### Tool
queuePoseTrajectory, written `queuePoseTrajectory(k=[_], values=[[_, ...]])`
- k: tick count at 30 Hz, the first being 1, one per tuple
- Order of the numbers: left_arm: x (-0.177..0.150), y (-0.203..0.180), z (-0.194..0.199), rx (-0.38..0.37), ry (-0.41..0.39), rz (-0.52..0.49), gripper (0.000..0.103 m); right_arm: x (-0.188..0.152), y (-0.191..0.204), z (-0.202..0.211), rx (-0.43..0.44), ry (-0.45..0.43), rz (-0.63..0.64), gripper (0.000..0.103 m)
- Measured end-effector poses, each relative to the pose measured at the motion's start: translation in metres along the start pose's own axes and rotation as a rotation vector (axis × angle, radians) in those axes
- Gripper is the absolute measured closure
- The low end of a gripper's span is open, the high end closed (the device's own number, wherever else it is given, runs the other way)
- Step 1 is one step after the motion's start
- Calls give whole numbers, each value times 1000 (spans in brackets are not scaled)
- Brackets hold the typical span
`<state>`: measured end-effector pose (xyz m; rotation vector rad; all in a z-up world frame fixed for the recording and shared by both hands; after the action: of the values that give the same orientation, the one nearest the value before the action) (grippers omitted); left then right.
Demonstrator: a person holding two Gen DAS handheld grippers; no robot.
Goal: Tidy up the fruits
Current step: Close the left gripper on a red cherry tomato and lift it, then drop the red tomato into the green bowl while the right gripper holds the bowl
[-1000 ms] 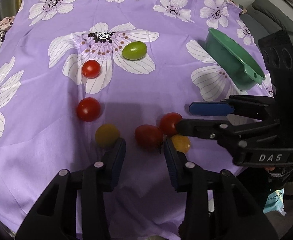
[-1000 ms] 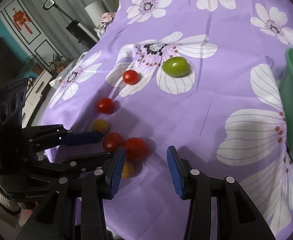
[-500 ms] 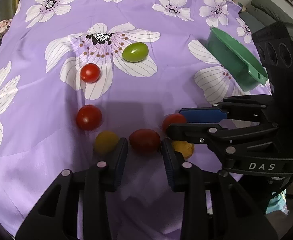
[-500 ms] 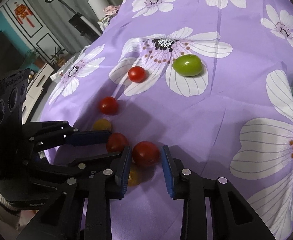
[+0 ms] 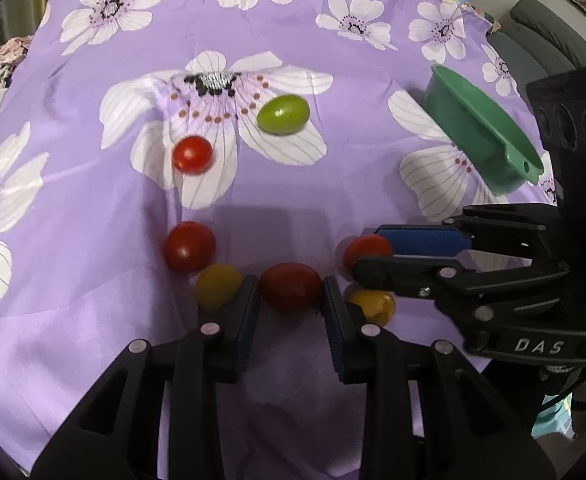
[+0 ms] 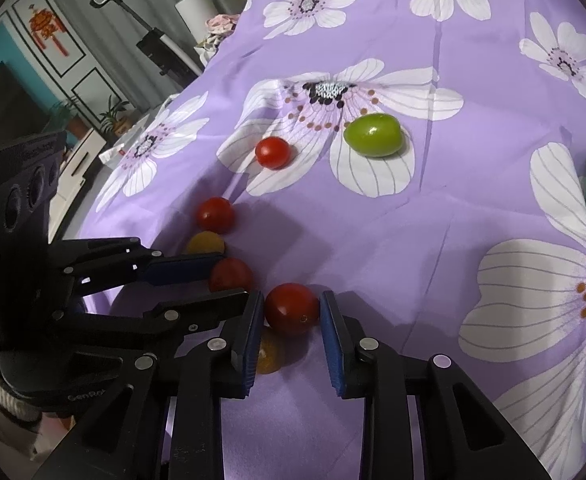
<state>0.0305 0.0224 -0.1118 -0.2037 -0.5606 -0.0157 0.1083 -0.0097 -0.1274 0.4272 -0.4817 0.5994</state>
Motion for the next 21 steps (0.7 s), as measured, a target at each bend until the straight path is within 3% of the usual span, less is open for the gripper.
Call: queuePoseTrajectory(k=[7, 21], values=[[17, -6, 27, 45, -72, -23, 72, 12, -7, 39, -27, -103, -12, 73], [35, -43, 40, 29, -117, -70, 72, 3, -34, 84, -66, -221, -64, 73]])
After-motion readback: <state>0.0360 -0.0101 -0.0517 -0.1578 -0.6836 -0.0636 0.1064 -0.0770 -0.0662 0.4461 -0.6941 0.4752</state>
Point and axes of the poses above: each gripper's, at about its wrist camera, not at the fingertips, and z roughly against the way its jaws point, y to its left, x to its top, the point moved 8 cm from there along -z, roughly the way its jaws point
